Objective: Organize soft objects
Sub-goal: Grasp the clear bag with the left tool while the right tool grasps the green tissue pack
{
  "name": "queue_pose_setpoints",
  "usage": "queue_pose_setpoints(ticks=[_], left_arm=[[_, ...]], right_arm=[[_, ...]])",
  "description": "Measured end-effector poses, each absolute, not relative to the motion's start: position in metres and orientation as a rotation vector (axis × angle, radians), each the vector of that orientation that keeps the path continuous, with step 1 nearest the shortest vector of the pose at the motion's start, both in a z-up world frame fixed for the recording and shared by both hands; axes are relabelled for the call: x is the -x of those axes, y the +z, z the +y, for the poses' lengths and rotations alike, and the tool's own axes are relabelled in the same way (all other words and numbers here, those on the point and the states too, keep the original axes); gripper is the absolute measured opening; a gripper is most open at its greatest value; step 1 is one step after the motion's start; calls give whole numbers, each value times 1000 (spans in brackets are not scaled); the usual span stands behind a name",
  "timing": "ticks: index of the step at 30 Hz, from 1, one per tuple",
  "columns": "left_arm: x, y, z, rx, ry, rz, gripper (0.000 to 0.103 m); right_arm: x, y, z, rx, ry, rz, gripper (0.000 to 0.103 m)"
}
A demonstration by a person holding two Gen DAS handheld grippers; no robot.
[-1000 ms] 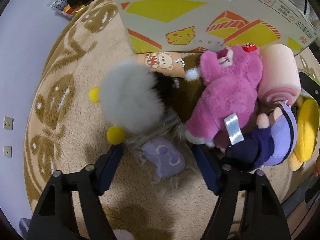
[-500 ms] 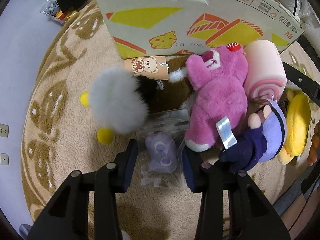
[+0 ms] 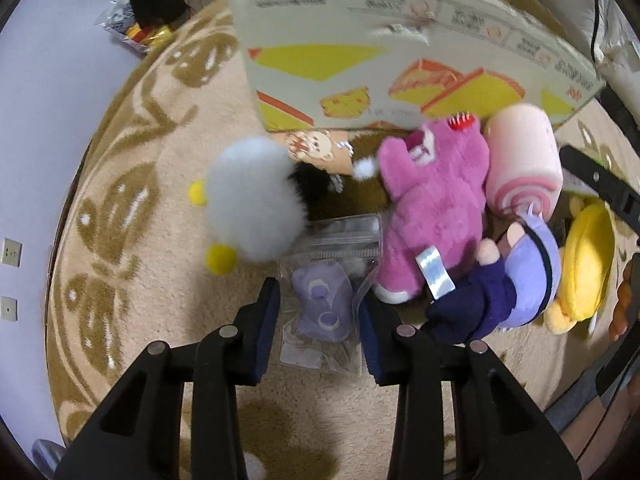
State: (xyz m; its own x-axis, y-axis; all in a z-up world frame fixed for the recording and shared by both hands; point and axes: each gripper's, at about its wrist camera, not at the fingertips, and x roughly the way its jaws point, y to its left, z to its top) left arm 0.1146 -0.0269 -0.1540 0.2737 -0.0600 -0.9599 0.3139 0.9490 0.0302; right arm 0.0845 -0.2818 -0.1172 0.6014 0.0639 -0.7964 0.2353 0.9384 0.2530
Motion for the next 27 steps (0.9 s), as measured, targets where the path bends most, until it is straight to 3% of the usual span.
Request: queue_pose_setpoints(ticks=[10,27], left_arm=[[-88,-110,-27,-196,-252,1090,36],[-66,-39,-21,-160,-227,725,36]], right_arm=[[-63,-100,-282,-365,-102,856,88],[-35,-23,-256,-264,-60,560,87]])
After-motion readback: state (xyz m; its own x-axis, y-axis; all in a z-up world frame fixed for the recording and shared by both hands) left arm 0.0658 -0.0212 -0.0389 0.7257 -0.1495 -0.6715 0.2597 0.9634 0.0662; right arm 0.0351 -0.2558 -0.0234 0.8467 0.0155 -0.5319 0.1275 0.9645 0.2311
